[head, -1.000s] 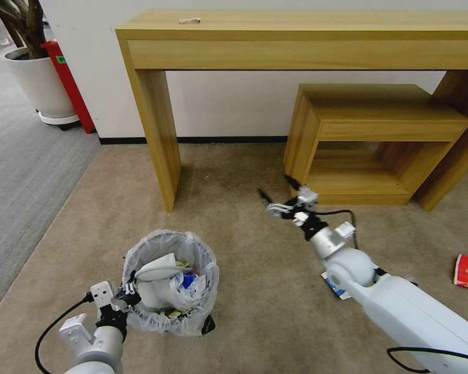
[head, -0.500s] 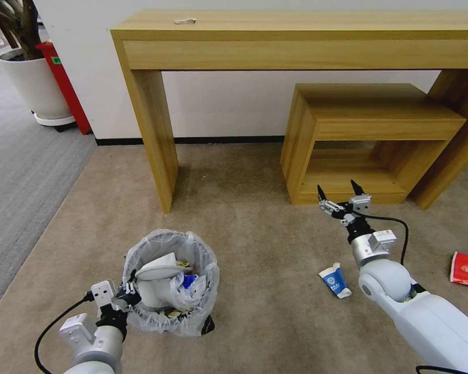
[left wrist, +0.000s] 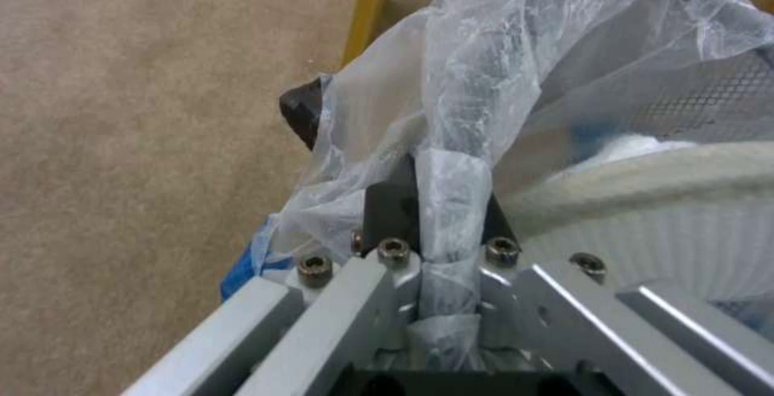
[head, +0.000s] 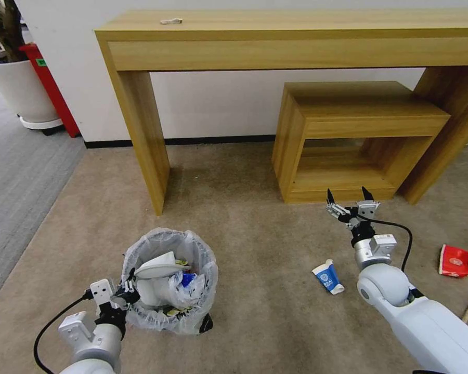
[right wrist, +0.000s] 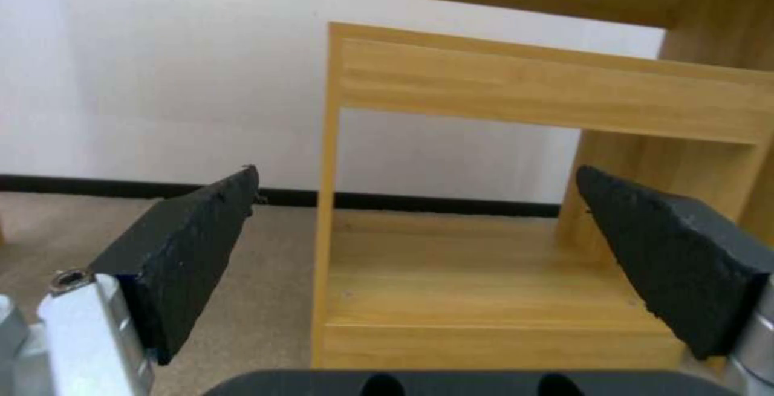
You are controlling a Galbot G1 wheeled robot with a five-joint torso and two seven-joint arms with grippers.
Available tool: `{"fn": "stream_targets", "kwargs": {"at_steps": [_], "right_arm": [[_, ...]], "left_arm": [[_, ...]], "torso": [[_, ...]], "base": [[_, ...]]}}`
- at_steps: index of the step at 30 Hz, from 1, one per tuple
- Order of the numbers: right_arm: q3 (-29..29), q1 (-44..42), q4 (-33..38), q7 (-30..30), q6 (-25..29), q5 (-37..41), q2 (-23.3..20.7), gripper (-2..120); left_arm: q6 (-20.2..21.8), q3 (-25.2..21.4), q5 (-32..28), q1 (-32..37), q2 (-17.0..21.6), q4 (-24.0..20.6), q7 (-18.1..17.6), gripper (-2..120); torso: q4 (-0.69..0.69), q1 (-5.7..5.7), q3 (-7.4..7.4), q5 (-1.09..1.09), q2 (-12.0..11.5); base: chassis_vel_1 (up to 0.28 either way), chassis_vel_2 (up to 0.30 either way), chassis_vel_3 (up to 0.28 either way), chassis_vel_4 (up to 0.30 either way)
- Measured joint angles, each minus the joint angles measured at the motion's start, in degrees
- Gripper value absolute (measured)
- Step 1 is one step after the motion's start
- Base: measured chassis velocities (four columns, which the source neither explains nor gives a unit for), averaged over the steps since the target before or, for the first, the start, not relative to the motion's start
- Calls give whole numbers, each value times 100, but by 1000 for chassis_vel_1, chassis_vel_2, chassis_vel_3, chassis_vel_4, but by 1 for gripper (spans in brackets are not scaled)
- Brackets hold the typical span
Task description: Pick up the trash bin and place the garbage on the floor into it.
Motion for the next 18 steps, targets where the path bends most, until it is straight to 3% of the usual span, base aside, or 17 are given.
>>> {"fn": "stream_targets", "kwargs": {"at_steps": [18], "right_arm": [[-126, 121, -236, -26, 318, -205, 159, 100]], "left_arm": [[13, 0, -32, -65, 10, 79, -13, 0]], "torso": [[0, 0, 0, 0, 0]], "base": [[0, 0, 0, 0]]}}
